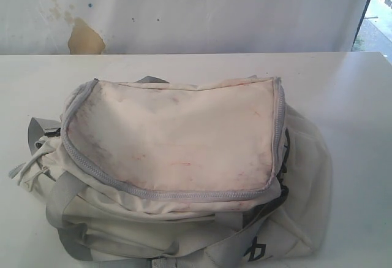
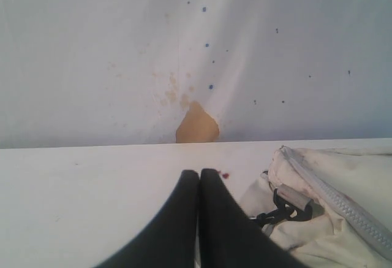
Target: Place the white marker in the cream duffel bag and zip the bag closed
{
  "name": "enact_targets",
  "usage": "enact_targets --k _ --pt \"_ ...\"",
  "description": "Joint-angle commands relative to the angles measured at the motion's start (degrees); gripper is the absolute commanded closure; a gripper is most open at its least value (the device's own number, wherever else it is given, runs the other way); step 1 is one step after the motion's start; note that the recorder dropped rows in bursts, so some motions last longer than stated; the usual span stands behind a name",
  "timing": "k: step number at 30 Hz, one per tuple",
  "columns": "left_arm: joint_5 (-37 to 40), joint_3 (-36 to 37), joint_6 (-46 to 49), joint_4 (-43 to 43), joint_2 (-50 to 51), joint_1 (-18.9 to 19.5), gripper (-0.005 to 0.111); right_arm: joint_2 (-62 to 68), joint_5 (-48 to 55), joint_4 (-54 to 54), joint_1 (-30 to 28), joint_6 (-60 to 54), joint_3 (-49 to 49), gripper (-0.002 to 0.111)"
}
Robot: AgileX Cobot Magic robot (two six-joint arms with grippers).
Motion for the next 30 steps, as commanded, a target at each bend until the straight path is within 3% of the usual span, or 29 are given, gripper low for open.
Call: enact_targets --k 1,30 --pt "0.2 0.31 0.32 0.22 -0.14 -0.03 0.107 -0.22 0.16 -0.35 0.12 0.24 0.38 0.108" --pt "1.53 0.31 0.0 0.22 -0.14 -0.03 0.107 -0.22 0.16 -0.35 0.12 0.24 0.38 0.108"
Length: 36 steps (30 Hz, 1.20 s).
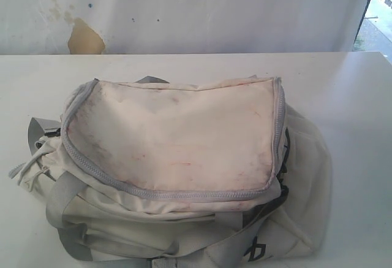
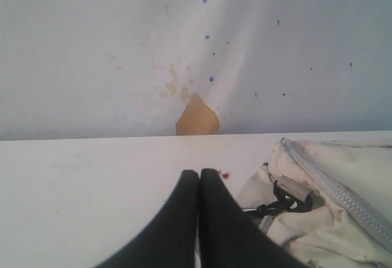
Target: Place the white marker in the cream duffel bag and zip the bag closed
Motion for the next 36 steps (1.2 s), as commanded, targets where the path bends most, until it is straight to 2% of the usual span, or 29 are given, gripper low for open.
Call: enact_targets --k 1,22,27,36 --pt "0.18 0.31 0.0 0.22 -0.14 -0.03 0.107 -0.22 -0.08 -0.35 0.12 0.24 0.29 0.108" --pt "0.18 0.31 0.0 0.22 -0.14 -0.03 0.107 -0.22 0.17 -0.35 0.12 0.24 0.29 0.108" --pt "0.18 0.31 0.0 0.22 -0.14 -0.03 0.107 -0.22 -0.05 -0.35 0.12 6.8 0.29 0.108" --pt "0.18 0.31 0.0 0.22 -0.14 -0.03 0.107 -0.22 -0.05 0.19 0.12 6.43 0.29 0.108"
